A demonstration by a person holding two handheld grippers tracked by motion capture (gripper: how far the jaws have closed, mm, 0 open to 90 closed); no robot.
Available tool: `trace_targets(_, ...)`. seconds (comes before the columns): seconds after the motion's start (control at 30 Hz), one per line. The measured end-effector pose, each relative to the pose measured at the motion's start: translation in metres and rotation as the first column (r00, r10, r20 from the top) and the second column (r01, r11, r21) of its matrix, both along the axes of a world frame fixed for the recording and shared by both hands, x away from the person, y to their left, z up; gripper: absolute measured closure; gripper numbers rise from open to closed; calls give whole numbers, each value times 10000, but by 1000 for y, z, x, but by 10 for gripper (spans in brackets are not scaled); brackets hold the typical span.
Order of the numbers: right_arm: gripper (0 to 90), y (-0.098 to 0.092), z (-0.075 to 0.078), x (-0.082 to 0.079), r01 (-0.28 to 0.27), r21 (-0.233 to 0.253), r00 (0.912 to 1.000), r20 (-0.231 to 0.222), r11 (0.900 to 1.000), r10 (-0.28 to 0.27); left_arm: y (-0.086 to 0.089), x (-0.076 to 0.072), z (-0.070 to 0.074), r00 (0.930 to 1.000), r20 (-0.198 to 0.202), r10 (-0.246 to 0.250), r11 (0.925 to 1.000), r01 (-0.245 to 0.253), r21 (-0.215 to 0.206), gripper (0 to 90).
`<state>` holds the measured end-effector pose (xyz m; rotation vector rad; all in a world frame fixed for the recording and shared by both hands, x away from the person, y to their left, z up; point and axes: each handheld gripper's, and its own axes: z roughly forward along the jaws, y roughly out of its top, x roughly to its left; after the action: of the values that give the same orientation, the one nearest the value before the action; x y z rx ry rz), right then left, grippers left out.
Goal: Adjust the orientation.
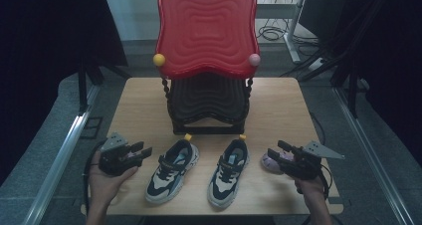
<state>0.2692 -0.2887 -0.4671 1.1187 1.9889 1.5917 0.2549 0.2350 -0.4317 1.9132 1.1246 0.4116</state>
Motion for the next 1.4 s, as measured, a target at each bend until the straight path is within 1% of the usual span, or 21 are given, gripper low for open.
trace_targets(0.1, 421, 2, -1, -1, -86, -119, 10000, -33, 9999, 86, -6, 1, -3, 9997, -141, -176, 9998, 175, -78, 536)
trace_targets(0.17, 420, 3, -2, -1, -75, -232, 10000, -44, 9997, 74, -8, 1, -5, 9995, -115, -306, 9994, 304, -154, 521)
trace_targets(0.23, 421, 4, -3, -1, -44, -279, 10000, -90, 9996, 42, -7, 1, -8, 9994, -100, -334, 9989, 330, -337, 515)
trace_targets(0.27, 420, 5, -4, -1, -8, -295, 9999, -116, 9996, 5, -7, 2, -9, 9992, -172, -356, 9985, 349, -419, 515)
trace_targets(0.33, 419, 7, -5, -2, -7, -367, 9999, -142, 9993, 1, -7, 2, -11, 9987, -207, -465, 9984, 458, -331, 505)
trace_targets(0.43, 418, 9, -5, -3, -58, -563, 9999, -157, 9984, 49, -6, 1, -12, 9989, -192, -435, 9977, 424, -524, 497)
trace_targets(0.57, 416, 9, -4, -4, -184, -645, 9998, -28, 9977, 182, -7, -1, -14, 9982, -253, -541, 9970, 525, -574, 482)
trace_targets(0.63, 412, 8, -7, -1, -238, -644, 9997, -113, 9976, 231, -6, -2, -14, 9985, -259, -478, 9971, 461, -612, 475)
trace_targets(0.7, 410, 9, -7, -1, -254, -667, 9996, -136, 9974, 246, -3, -4, -12, 9990, -197, -412, 9964, 397, -754, 474)
trace_targets(0.77, 409, 9, -7, -1, -287, -764, 9996, -100, 9967, 280, -1, -5, -12, 9994, -155, -325, 9964, 312, -791, 470)
trace_targets(0.87, 408, 9, -5, -1, -293, -740, 9996, -23, 9968, 292, 2, -5, -14, 9995, -219, -228, 9964, 209, -818, 461)
trace_targets(0.93, 412, 9, -5, -1, -265, -882, 9996, -36, 9958, 263, 3, -5, -16, 9994, -277, -202, 9965, 179, -812, 454)
trace_targets(0.97, 423, 9, -4, -1, -291, -1048, 9996, -80, 9941, 284, 3, -5, -17, 9994, -304, -189, 9963, 163, -839, 451)
trace_targets(1.03, 467, 9, -4, -2, -440, -1496, 9990, -94, 9878, 431, 3, -4, -19, 9991, -385, -164, 9965, 132, -824, 441)
trace_targets(1.1, 517, 9, -5, -2, -872, -1787, 9960, -361, 9800, 821, 3, -3, -21, 9987, -484, -128, 9964, 86, -842, 436)
trace_targets(1.17, 589, 7, -7, -1, -1084, -2037, 9932, -641, 9730, 972, 3, -3, -22, 9985, -533, -151, 9968, 108, -793, 434)
trace_targets(1.2, 626, 6, -8, -1, -1231, -2204, 9909, -810, 9676, 1076, 3, -3, -23, 9985, -533, -156, 9969, 114, -779, 433)
trace_targets(1.27, 720, 5, -10, 0, -1455, -2339, 9863, -1101, 9613, 1225, 3, -4, -22, 9987, -506, -104, 9969, 64, -786, 433)
trace_targets(1.3, 744, 4, -11, 1, -1560, -2391, 9840, -1218, 9584, 1297, 3, -5, -22, 9989, -461, -114, 9967, 76, -810, 433)
trace_targets(1.37, 828, 3, -12, 1, -1696, -2627, 9808, -1389, 9499, 1368, 5, -6, -21, 9990, -438, -49, 9966, 13, -822, 433)
trace_targets(1.4, 853, 3, -12, 2, -1808, -2687, 9780, -1510, 9461, 1440, 5, -6, -21, 9991, -416, -49, 9966, 15, -825, 433)
